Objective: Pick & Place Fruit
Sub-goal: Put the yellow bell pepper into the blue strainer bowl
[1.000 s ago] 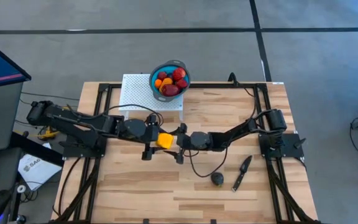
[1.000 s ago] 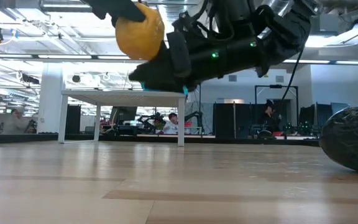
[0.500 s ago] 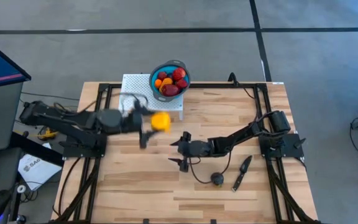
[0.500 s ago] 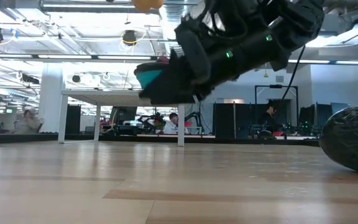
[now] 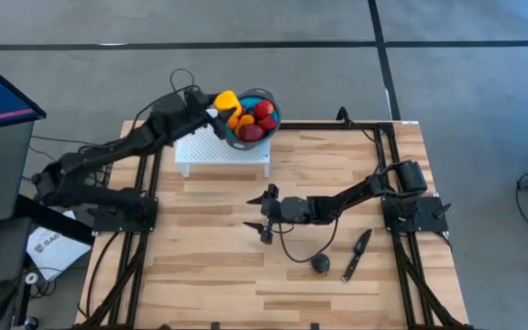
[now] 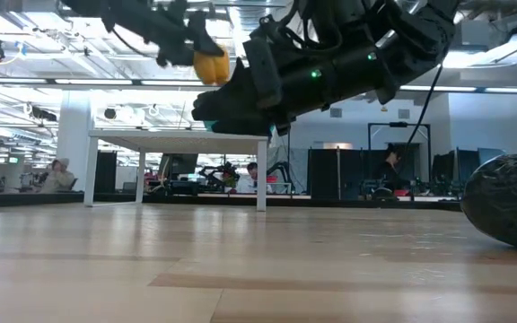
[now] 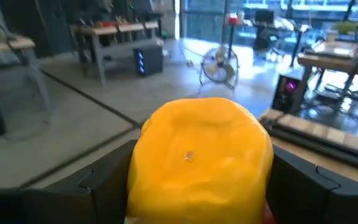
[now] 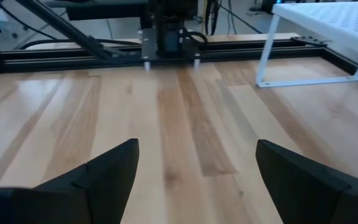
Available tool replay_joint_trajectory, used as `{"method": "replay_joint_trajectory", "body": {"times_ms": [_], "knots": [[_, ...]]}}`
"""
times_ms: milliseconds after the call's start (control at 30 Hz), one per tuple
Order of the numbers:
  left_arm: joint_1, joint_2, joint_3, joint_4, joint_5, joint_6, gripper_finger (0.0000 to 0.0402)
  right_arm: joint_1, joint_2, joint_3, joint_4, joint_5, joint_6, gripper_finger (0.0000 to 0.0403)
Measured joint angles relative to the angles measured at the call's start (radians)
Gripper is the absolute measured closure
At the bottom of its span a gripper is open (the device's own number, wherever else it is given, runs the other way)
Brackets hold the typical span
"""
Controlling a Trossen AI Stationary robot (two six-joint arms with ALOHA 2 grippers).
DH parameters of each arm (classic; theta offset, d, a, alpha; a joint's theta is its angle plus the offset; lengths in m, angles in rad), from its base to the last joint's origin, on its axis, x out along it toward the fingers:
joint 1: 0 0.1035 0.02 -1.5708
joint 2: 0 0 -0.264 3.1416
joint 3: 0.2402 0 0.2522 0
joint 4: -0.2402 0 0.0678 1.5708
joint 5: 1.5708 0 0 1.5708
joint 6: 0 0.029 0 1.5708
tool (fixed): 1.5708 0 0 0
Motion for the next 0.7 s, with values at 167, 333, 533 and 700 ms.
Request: {"method": "replay_joint_trajectory", "body": {"times_ms": [167, 333, 533, 700], "knots": [[0.043, 0.080, -0.001, 0.005, 0.041, -0.022, 0.0113, -0.027, 0.000, 0.000, 0.000, -0.002, -0.026, 0.0085], [0.048, 0.110, -0.001, 0.006, 0.035, -0.022, 0.0080, -0.057, 0.000, 0.000, 0.000, -0.015, -0.036, 0.0085], [0.048, 0.109, -0.001, 0.009, 0.035, -0.022, 0.0042, -0.086, 0.000, 0.000, 0.000, -0.063, -0.080, 0.0085], [0.048, 0.108, -0.001, 0.002, 0.035, -0.022, 0.0032, -0.099, 0.000, 0.000, 0.000, -0.065, -0.079, 0.0085]]}}
